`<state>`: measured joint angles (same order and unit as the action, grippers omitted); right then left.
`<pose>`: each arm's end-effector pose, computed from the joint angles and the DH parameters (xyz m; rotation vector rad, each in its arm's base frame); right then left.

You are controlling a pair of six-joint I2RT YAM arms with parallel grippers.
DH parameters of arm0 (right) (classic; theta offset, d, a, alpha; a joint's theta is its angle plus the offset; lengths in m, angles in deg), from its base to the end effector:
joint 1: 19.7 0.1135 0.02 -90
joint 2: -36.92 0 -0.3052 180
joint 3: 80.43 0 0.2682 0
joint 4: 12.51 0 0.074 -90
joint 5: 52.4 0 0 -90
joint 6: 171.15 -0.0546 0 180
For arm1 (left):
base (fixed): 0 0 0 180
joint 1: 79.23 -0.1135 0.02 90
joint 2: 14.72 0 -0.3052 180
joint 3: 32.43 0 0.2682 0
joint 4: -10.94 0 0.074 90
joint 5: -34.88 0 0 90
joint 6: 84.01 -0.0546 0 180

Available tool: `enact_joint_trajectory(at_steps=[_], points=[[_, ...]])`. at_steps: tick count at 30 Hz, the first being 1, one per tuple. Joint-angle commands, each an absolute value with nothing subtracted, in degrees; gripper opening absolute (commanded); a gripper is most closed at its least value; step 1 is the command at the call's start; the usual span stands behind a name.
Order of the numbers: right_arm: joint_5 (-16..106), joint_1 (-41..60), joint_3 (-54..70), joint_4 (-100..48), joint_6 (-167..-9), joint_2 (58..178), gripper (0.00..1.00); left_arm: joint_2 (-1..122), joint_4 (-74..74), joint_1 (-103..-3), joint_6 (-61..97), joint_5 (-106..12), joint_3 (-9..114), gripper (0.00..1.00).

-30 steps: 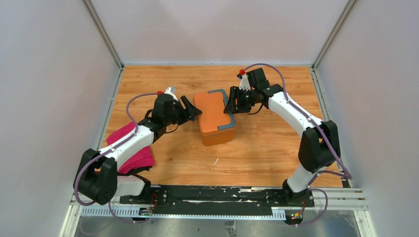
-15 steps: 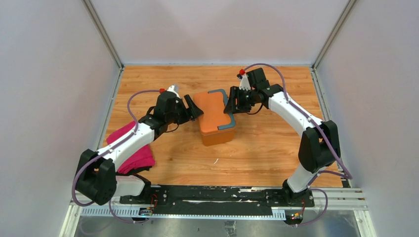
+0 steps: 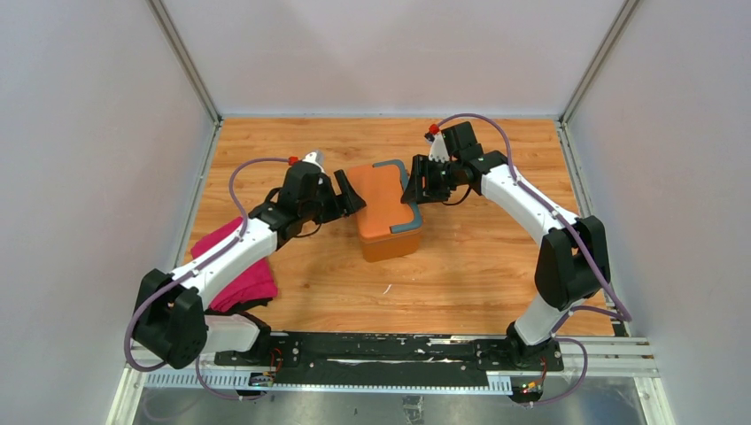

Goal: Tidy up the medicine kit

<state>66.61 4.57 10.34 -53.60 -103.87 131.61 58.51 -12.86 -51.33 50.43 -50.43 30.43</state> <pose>0.3525 0.1880 0.3132 -0.2942 2.4348 0.9812 0.2648 -0.1453 0.2853 -0.2790 2.2635 -0.7883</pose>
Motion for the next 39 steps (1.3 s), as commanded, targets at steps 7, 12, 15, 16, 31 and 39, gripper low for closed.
enact_joint_trajectory(at_steps=[7, 12, 15, 16, 31, 39], points=[[66.4, 5.9, 10.3, -55.8, -103.6, 133.1, 0.55, 56.7, -15.6, -50.2, 49.1, -52.5, 32.7, 0.8], [66.4, 5.9, 10.4, -55.8, -103.7, 133.1, 0.55, 56.4, -16.1, -49.9, 48.6, -53.0, 33.4, 0.74], [66.4, 5.9, 10.4, -55.8, -103.7, 133.2, 0.54, 56.4, -16.3, -49.8, 48.6, -53.0, 33.6, 0.7], [66.4, 5.9, 10.4, -55.8, -103.8, 133.2, 0.54, 56.4, -16.2, -49.8, 48.6, -53.0, 33.7, 0.69], [66.7, 6.0, 10.7, -55.8, -103.8, 133.6, 0.54, 57.8, -15.7, -48.7, 48.3, -53.0, 34.2, 0.59], [66.8, 6.0, 10.7, -56.0, -103.7, 133.7, 0.54, 59.6, -14.9, -48.7, 48.4, -52.7, 34.0, 0.64]])
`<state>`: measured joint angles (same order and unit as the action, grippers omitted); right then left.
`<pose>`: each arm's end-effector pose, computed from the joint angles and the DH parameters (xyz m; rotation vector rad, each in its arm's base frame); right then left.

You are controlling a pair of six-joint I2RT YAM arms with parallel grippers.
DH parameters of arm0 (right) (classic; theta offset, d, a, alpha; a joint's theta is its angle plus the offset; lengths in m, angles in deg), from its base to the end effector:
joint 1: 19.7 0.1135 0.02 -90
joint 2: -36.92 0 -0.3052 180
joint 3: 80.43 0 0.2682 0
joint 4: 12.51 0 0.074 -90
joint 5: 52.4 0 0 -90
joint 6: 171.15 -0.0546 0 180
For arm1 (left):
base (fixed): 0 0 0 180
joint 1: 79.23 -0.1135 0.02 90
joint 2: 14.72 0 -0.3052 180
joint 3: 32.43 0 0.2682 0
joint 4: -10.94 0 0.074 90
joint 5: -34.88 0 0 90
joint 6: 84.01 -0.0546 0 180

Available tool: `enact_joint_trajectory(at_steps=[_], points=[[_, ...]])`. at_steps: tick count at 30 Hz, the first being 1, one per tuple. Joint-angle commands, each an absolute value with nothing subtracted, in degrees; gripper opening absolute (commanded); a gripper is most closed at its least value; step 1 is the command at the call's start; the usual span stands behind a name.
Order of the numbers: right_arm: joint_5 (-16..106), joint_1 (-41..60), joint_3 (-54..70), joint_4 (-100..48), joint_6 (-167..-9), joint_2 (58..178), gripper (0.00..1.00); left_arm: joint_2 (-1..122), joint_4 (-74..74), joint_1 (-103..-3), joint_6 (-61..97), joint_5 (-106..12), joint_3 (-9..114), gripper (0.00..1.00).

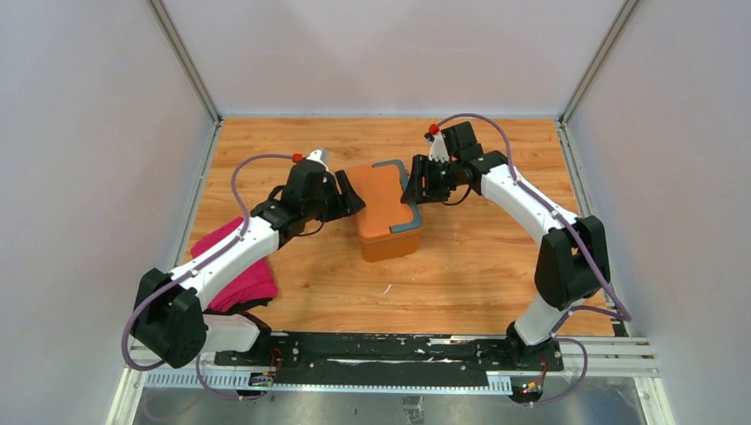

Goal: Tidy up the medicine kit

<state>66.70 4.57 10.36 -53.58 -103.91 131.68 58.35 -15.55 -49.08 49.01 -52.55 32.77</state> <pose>0.3527 0.1882 0.3130 -0.2941 2.4356 0.9832 0.2607 -0.1543 0.2962 -0.2283 2.2650 -0.7569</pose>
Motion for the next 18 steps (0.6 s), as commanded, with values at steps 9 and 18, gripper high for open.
enact_joint_trajectory(at_steps=[9, 18], points=[[66.7, 6.1, 10.6, -56.1, -103.6, 133.9, 0.54, 60.7, -13.5, -48.8, 49.0, -52.3, 32.4, 0.71], [66.7, 6.1, 10.3, -56.4, -103.4, 133.6, 0.54, 62.5, -9.8, -48.7, 50.3, -49.8, 30.8, 0.71]])
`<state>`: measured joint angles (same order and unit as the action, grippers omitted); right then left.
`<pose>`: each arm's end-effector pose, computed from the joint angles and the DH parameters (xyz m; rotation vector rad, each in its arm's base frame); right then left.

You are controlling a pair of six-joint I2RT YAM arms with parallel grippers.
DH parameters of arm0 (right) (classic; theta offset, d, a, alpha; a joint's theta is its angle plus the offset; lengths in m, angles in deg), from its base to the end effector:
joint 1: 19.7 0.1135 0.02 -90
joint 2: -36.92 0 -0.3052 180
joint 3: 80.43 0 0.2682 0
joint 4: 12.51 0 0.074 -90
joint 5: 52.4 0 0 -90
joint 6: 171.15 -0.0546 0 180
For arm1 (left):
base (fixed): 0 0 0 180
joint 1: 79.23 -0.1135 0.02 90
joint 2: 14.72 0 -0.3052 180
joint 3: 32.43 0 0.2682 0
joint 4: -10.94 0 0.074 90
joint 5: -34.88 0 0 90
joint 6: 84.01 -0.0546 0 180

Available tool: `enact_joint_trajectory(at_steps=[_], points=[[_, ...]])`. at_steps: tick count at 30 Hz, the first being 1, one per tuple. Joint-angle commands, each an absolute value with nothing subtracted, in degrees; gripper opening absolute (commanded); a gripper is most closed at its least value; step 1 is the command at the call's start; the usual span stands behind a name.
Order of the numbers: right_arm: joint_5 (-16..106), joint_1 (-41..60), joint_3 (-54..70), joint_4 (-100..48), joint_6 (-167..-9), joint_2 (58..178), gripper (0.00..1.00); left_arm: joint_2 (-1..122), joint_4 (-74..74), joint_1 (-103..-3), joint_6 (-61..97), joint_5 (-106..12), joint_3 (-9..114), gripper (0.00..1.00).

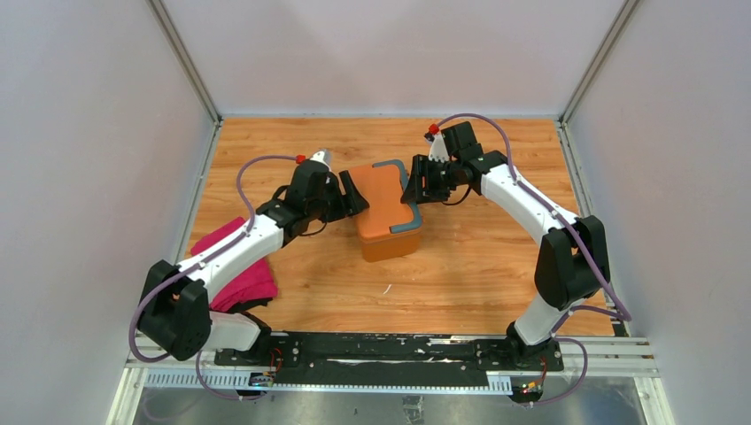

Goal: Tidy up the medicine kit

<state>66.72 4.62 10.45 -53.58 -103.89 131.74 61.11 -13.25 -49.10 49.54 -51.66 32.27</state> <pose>0.3529 0.1886 0.3131 -0.2959 2.4349 0.9840 0.2693 -0.1601 0.2834 -0.2329 2.2869 -0.7681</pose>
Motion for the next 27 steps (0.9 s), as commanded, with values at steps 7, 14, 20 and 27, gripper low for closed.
enact_joint_trajectory(at_steps=[7, 14, 20, 27], points=[[66.7, 6.1, 10.4, -56.6, -103.5, 133.5, 0.54, 62.9, -8.4, -48.8, 50.8, -49.2, 29.7, 0.77], [66.5, 6.0, 10.5, -56.8, -103.3, 133.0, 0.54, 63.0, -7.1, -48.8, 50.9, -48.2, 29.3, 0.85], [61.7, 6.1, 11.9, -57.2, -102.6, 129.5, 0.54, 58.6, -17.9, -49.3, 45.1, -56.9, 34.5, 0.94], [49.0, 5.9, 13.1, -57.3, -102.1, 118.3, 0.57, 48.9, -28.7, -49.9, 37.9, -69.2, 39.3, 1.0]])
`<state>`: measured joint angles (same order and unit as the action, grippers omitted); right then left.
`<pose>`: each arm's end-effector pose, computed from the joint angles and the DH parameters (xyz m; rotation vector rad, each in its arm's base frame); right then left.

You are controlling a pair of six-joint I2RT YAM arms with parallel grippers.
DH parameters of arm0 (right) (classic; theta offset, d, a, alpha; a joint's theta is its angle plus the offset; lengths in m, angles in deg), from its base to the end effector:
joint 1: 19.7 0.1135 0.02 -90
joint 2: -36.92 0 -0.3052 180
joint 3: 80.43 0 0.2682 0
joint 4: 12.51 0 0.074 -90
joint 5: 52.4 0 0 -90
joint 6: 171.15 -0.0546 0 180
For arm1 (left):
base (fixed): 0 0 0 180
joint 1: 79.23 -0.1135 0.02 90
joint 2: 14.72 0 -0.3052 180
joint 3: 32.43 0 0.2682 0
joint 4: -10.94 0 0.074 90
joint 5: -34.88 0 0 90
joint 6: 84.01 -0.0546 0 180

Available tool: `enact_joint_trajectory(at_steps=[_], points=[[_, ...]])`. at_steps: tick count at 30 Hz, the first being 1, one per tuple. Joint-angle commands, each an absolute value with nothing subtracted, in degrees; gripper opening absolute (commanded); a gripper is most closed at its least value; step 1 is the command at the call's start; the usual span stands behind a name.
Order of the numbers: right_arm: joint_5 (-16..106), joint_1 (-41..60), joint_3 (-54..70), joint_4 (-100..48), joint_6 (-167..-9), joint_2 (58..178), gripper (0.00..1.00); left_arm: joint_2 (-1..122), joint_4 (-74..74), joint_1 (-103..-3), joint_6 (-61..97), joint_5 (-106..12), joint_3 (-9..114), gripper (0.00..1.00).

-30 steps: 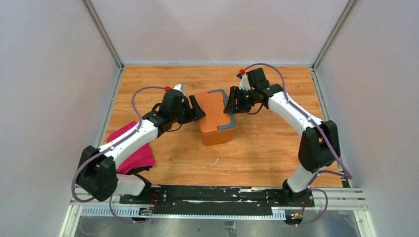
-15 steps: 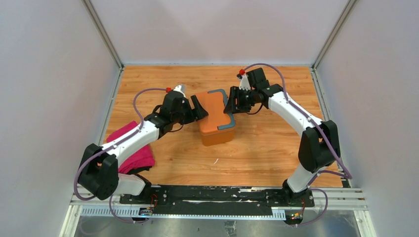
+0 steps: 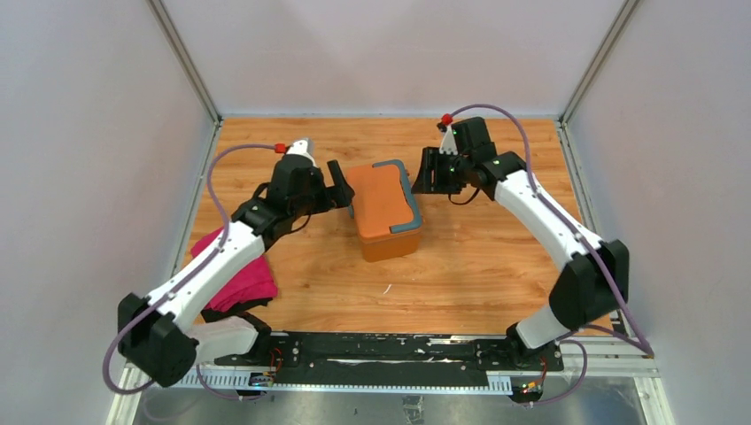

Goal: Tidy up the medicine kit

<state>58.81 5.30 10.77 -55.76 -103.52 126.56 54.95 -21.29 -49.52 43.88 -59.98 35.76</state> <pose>0.3356 0.1783 0.3429 -0.2544 2.3744 0.8367 0.2532 -0.1392 0.3215 -0.2082 2.2066 -0.5813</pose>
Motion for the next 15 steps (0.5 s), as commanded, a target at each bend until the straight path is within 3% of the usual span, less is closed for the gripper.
enact_joint_trajectory(at_steps=[1, 7, 15], points=[[46.4, 5.8, 12.6, -57.2, -102.0, 115.4, 0.58, 46.9, -30.3, -50.0, 36.9, -71.4, 39.8, 1.0], [30.0, 5.7, 5.1, -56.9, -99.6, 100.9, 0.68, 36.6, -36.4, -50.0, 30.7, -79.1, 40.4, 1.0], [20.6, 5.7, -7.3, -62.5, -98.4, 80.1, 0.78, 23.2, -41.9, -50.0, 27.0, -83.8, 36.6, 1.0]])
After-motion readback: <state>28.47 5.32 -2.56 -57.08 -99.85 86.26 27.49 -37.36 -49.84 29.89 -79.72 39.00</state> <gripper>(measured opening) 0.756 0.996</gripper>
